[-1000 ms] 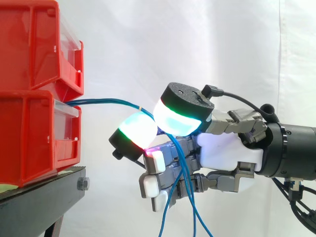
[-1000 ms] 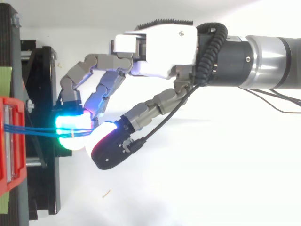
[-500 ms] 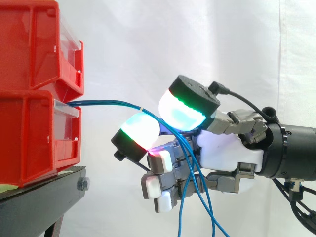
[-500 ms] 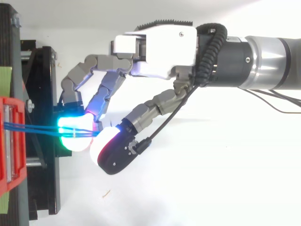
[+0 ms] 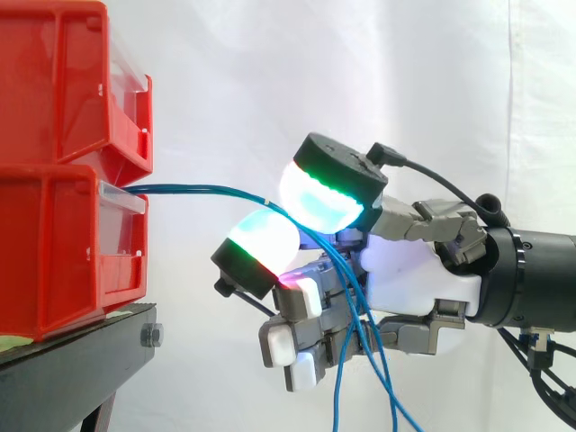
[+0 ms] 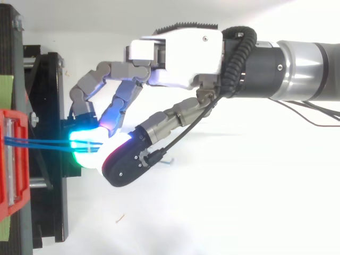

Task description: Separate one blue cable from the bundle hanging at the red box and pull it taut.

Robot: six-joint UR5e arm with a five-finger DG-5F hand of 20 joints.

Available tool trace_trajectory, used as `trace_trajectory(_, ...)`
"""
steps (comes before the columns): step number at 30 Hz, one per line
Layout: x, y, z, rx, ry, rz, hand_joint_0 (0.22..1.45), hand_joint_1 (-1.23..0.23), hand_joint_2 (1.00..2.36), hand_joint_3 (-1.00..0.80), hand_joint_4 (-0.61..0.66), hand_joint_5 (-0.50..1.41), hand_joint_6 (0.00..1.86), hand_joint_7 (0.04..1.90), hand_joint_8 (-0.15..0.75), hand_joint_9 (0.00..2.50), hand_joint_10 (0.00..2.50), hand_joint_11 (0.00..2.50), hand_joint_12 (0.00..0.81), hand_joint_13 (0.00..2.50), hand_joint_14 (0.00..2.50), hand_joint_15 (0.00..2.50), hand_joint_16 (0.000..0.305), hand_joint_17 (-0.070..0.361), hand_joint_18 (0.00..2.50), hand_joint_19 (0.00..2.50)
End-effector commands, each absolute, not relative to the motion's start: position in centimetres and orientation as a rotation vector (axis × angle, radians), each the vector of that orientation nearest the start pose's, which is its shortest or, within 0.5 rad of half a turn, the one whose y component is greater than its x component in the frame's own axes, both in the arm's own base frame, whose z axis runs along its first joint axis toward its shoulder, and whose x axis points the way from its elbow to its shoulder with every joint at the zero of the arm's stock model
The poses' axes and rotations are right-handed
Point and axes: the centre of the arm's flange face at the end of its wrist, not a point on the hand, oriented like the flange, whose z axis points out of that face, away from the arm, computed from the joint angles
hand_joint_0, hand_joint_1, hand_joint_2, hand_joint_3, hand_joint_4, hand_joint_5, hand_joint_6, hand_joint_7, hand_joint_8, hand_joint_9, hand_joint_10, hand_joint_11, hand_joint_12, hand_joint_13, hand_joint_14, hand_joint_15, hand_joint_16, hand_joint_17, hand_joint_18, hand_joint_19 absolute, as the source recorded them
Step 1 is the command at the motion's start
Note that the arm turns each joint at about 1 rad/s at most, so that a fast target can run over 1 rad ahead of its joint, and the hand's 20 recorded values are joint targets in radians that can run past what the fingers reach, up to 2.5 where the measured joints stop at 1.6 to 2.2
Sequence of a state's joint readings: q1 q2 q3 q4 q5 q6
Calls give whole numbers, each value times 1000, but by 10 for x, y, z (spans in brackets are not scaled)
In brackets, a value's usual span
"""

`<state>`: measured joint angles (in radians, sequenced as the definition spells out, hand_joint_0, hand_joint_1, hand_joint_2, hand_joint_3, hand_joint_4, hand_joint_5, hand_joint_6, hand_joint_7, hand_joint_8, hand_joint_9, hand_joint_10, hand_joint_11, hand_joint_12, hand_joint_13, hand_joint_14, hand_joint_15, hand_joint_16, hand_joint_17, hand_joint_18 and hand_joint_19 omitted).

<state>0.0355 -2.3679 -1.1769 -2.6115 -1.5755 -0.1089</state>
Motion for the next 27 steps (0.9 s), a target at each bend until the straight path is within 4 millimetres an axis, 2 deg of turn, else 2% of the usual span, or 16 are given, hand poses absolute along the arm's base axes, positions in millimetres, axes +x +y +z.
trace_trajectory(1,781,-105,219,1019,1186,1214,606,-806,1010,-210,48,-157,856,1091,306,1045,12,794,346,976,19,542,46,104,915,520)
trace_trajectory(3,780,-105,220,1020,1187,1214,619,-835,1011,-222,31,-172,889,997,301,1022,13,799,340,968,18,546,45,101,898,526)
trace_trajectory(7,780,-105,219,1022,1187,1212,659,-890,1016,-214,-29,-190,902,1123,279,995,15,820,322,943,21,553,41,92,870,535)
trace_trajectory(10,780,-105,219,1020,1189,1214,687,-909,1016,-222,-43,-198,920,1088,271,979,11,822,322,941,20,553,41,91,875,522)
trace_trajectory(18,780,-106,218,1021,1190,1213,762,-897,1002,-482,-32,-198,932,992,267,998,13,826,318,961,20,538,40,89,907,522)
trace_trajectory(21,780,-105,219,1022,1187,1212,698,-886,1000,-500,23,-188,926,1011,269,1023,14,829,317,965,19,557,39,88,911,531)
trace_trajectory(23,780,-105,220,1019,1188,1215,625,-770,1000,-486,11,-172,909,1040,270,1061,14,841,313,975,19,567,39,88,901,568)
trace_trajectory(27,780,-105,218,1019,1193,1215,579,-661,1002,-485,11,-164,889,1042,285,1116,15,840,322,989,21,581,41,93,896,591)
